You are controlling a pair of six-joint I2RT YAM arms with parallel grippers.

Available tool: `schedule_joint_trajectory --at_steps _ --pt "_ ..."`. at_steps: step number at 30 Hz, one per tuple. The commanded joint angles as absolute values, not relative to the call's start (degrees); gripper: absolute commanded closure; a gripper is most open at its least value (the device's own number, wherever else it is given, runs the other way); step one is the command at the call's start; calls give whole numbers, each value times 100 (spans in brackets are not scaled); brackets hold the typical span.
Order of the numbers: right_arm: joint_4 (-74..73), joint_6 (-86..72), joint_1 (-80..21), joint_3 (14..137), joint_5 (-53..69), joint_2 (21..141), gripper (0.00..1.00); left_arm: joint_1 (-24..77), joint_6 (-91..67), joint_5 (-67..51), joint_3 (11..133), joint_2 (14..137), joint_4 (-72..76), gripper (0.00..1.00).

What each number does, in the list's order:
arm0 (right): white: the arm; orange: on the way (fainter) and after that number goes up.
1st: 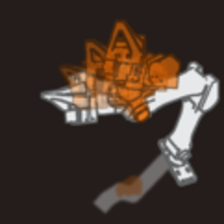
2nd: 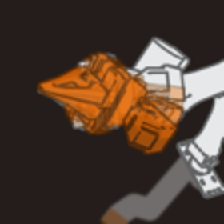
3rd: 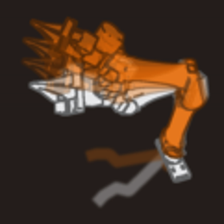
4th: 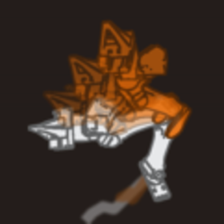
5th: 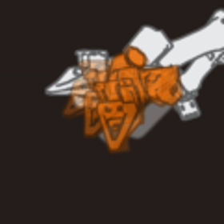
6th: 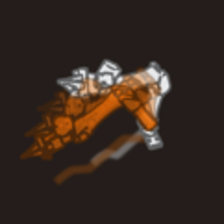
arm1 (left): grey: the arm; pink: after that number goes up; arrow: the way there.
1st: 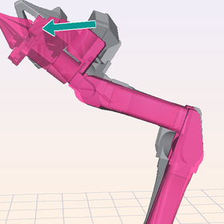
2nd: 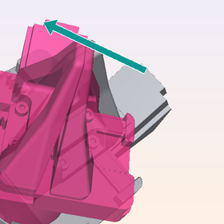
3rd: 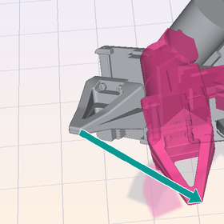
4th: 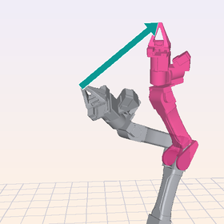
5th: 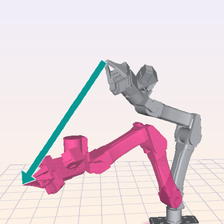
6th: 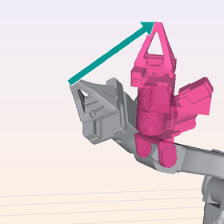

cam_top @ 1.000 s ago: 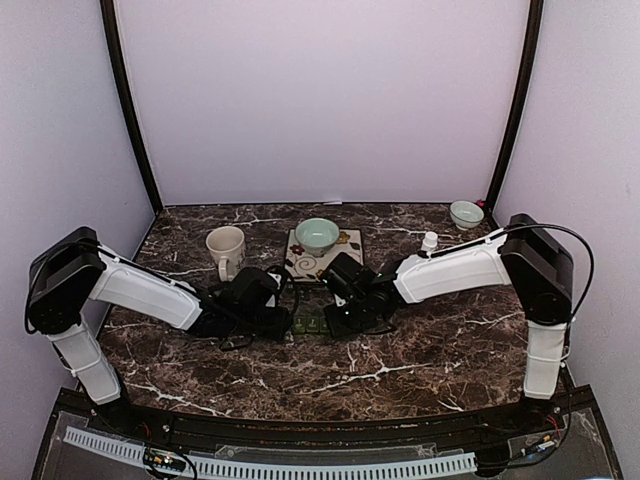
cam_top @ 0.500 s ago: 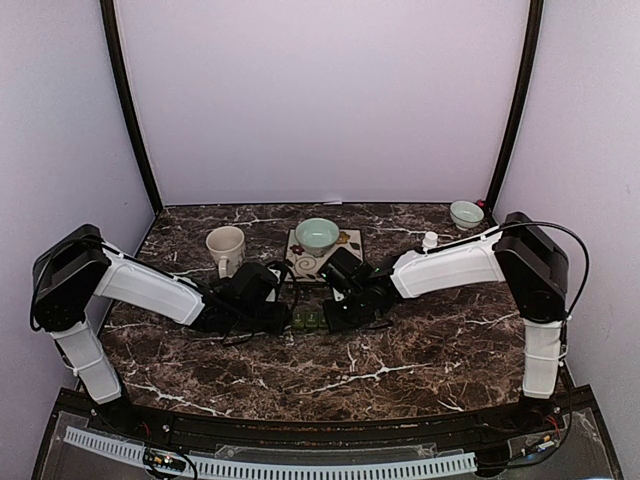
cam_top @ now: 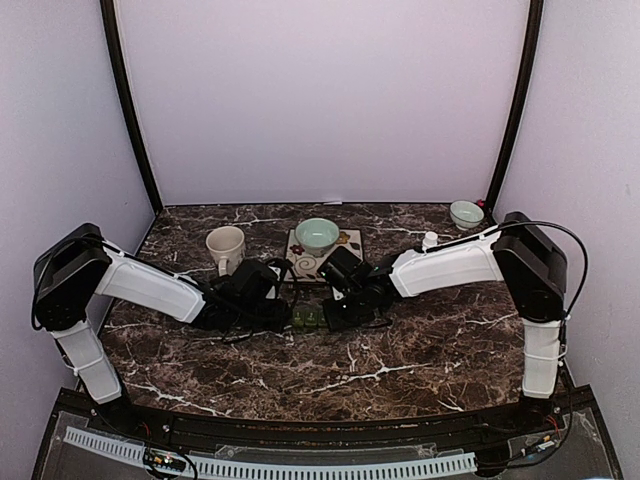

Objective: Sort the pills into containers
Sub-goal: Place the pill container at the center of the board.

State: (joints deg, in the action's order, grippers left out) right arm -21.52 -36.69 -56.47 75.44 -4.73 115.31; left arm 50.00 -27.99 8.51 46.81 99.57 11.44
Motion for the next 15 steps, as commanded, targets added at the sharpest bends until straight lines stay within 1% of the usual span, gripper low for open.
schedule_joint_trajectory --at_steps 1,6,15 --pt "-1803 -3612 -5656 7726 -346 11629 94 5027 -2707 583 4850 9969 1280 77" --pt "-1798 -3613 -5643 7717 -352 11632 90 5028 -2720 595 4821 9947 1266 77" --pt "-1810 -3608 -5643 7686 -380 11593 87 5027 -2733 628 4799 9891 1250 74"
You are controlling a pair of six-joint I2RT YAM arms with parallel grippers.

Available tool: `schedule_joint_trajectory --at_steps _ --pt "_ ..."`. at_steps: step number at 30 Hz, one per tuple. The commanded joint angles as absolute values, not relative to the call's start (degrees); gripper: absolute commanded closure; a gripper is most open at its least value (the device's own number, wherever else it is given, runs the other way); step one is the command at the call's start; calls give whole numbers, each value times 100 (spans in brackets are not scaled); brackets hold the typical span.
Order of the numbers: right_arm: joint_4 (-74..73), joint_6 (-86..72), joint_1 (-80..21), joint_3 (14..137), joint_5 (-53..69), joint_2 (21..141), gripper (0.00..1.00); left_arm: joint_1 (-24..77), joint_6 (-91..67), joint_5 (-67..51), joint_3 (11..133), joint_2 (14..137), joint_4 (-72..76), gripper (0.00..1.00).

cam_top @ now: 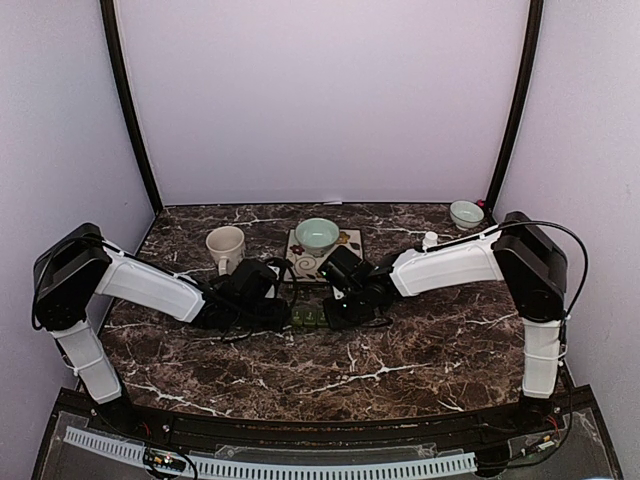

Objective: Sort the pills into containers
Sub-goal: Place the pill container at the center of the board.

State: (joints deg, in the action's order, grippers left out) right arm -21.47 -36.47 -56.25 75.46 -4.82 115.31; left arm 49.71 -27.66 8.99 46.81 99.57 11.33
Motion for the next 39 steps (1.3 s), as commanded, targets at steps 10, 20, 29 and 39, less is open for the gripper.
schedule_joint_trajectory --at_steps 10,20,29,39 --pt "-1845 -3612 -5617 7682 -435 11598 86 5027 -2786 665 4690 9837 1247 73" --pt "-1907 -3630 -5586 7638 -532 11593 85 5032 -2777 721 4672 9792 1230 73" --pt "-1952 -3639 -5557 7578 -611 11575 85 5027 -2830 872 4615 9697 1112 73" --pt "-1995 -3638 -5546 7492 -672 11566 85 5027 -2841 1151 4581 9528 880 73"
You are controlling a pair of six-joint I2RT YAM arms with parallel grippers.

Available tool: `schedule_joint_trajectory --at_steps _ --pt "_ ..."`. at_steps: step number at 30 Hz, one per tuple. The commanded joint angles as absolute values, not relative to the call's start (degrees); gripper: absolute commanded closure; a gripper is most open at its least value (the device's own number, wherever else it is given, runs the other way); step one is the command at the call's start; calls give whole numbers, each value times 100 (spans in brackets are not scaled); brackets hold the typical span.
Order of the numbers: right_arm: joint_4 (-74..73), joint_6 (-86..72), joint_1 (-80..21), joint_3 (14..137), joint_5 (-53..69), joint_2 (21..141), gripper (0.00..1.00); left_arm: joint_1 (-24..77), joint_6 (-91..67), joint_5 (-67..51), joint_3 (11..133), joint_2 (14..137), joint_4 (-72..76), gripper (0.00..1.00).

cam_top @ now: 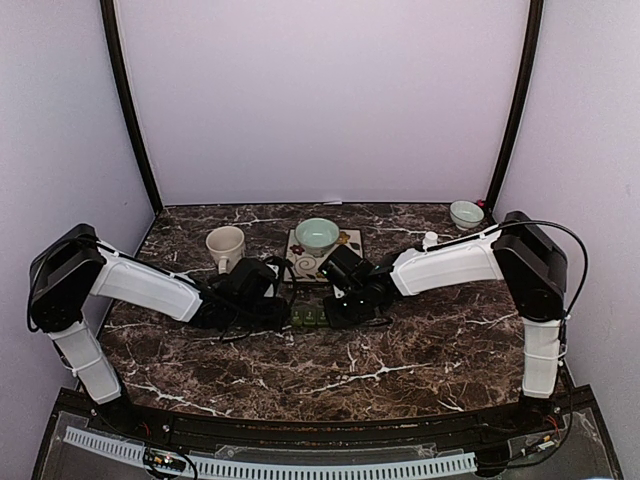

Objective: Sort the pills into containers
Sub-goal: Place the pill container at the center of the board, then reset both arms

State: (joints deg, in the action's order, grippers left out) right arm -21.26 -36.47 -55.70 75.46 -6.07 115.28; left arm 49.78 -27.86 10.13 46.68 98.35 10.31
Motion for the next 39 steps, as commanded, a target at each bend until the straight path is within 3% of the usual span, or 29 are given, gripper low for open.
schedule_joint_trajectory --at_steps 1,12,25,32,39 --pt "-1994 -3639 -5546 7468 -681 11566 85 5027 -2847 1178 4576 9509 860 72" --pt "-2184 -3650 -5501 7227 -1366 11370 84 5028 -2733 1789 4629 9040 559 72" --pt "-2490 -3060 -5502 7286 -2610 9993 78 5037 -1719 3294 5203 6978 67 70" --pt "-2195 -2249 -5502 7502 -3626 8942 70 5034 -328 4695 4879 5755 1254 68" --pt "-1592 -1391 -5214 7590 -4601 8264 58 4692 1316 5448 4552 5368 3100 67"
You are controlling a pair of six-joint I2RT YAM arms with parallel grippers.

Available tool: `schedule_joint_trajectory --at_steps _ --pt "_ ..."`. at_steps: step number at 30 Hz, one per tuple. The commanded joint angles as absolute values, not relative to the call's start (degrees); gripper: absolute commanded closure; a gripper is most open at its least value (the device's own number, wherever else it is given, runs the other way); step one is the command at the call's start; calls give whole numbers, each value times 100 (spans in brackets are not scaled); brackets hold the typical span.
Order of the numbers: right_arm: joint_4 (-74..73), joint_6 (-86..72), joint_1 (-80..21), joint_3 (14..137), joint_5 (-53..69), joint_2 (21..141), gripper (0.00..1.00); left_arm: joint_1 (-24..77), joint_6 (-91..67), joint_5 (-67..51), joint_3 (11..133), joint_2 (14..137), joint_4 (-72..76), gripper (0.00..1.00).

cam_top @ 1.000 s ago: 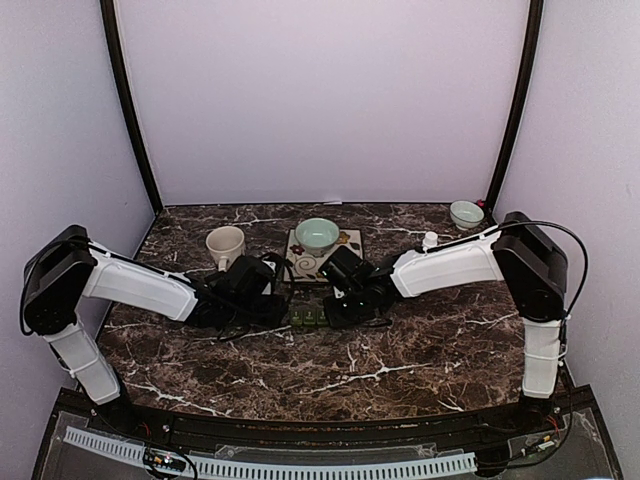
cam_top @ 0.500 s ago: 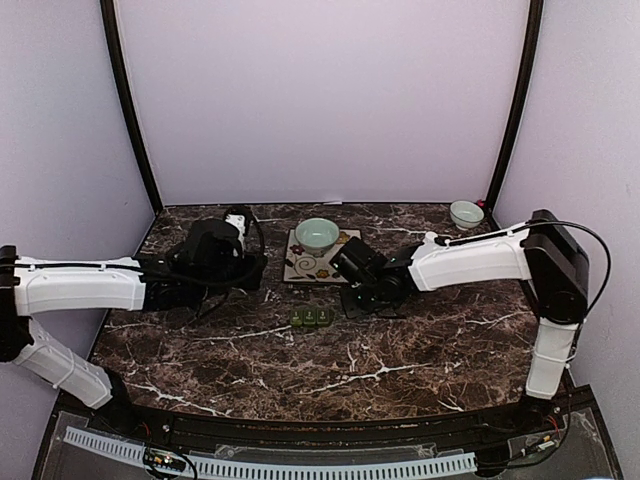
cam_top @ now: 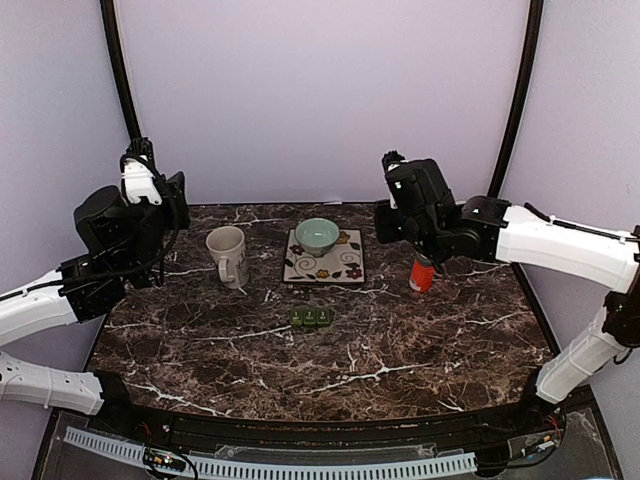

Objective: Sort the pills into containers
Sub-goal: Reset both arms

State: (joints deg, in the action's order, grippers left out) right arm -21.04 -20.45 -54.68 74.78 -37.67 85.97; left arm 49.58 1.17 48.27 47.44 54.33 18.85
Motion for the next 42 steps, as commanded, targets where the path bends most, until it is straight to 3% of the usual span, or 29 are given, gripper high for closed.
schedule_joint_trajectory --at_steps 1,5,10,15,24,31,42 --pt "-1498 -1296 -5099 7558 -4651 8170 58 4521 1329 5367 4553 5362 3152 67" --pt "-755 -758 -4699 7106 -4747 7653 49 3663 955 4888 4559 5414 3057 67" --pt "-547 -746 -3896 6686 -4761 7118 47 2563 416 4150 4589 5761 2796 66" --pt "-294 -805 -2926 5926 -4413 6634 47 1943 577 3517 4051 6065 3642 64" --pt "848 -1120 -1357 4194 -4052 6044 16 1111 221 2891 2832 6408 4730 64" --pt "1063 -1678 -889 3621 -3887 6030 1 863 448 2971 2298 6895 5439 63" --pt "403 -2578 -897 3940 -4300 6715 0 843 404 3027 2108 7202 5700 62"
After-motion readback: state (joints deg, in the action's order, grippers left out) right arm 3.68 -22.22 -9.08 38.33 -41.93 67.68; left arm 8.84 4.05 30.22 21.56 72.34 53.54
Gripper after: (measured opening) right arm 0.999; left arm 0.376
